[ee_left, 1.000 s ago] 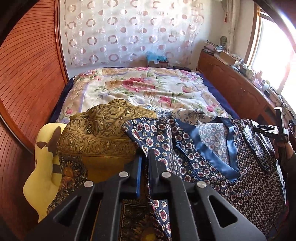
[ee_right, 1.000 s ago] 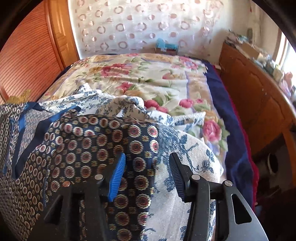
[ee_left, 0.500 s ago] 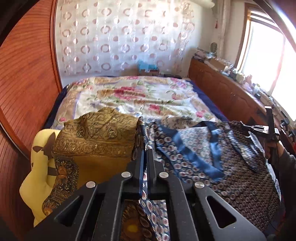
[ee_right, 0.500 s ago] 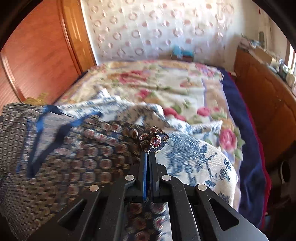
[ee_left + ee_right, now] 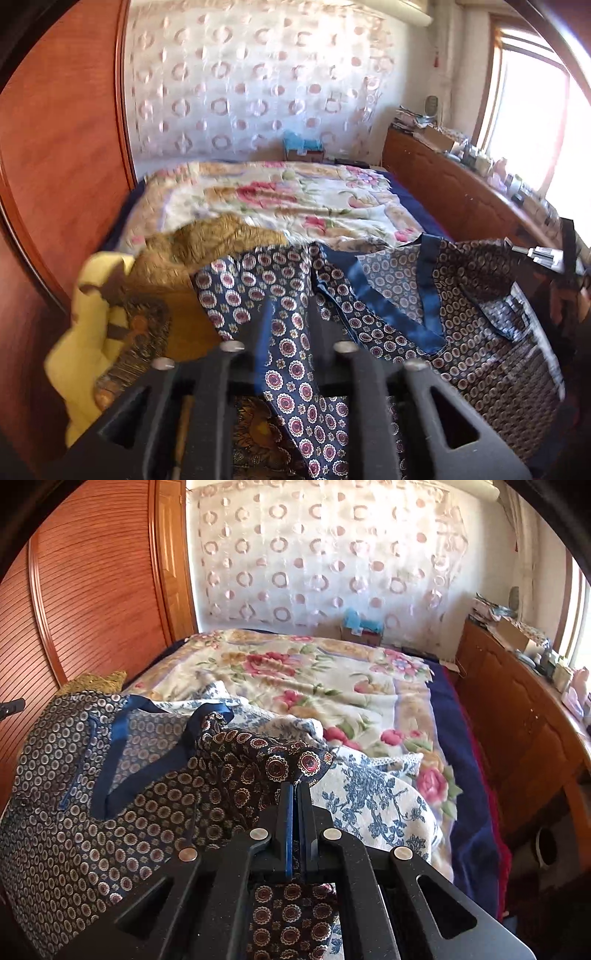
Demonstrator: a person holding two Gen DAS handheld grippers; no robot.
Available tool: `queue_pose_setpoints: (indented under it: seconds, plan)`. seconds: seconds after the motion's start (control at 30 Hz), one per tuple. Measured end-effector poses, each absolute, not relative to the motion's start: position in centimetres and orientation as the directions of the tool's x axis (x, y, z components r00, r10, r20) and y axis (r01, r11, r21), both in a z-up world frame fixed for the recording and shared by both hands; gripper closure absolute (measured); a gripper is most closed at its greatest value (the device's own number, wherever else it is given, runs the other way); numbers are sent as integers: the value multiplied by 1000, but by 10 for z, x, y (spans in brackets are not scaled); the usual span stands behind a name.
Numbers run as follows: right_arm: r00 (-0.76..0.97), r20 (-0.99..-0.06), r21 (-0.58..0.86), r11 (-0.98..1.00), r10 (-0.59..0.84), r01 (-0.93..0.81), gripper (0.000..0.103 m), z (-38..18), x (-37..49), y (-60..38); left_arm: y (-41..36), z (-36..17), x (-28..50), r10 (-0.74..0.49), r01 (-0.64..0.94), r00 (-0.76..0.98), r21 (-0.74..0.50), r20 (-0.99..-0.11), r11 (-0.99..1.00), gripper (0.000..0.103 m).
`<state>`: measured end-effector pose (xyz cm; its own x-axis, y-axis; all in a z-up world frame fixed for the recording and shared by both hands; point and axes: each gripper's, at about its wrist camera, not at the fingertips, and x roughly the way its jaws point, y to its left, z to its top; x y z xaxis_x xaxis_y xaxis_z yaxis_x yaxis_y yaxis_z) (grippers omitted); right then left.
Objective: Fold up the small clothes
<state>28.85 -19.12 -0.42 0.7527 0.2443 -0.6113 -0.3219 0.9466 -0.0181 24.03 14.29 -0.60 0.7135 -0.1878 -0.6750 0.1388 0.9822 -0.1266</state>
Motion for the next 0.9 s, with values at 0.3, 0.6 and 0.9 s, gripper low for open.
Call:
queue_pose_setpoints:
  seconds: [0.3, 0.6, 0.9]
  plan:
    - [730, -644, -18, 949, 229, -314, 102, -7, 311, -183, 170, -47, 272, -118, 41, 630, -119, -767, 992, 57]
    - [718, -653, -9, 945, 243, -328, 102, -11, 321, -181, 185, -63, 299, -157, 4, 602, -194, -783, 981, 58]
    - [754, -598, 8, 942, 274, -336, 102, -5, 304, -188, 167, -32, 269, -178, 79, 679, -170, -713, 982, 101]
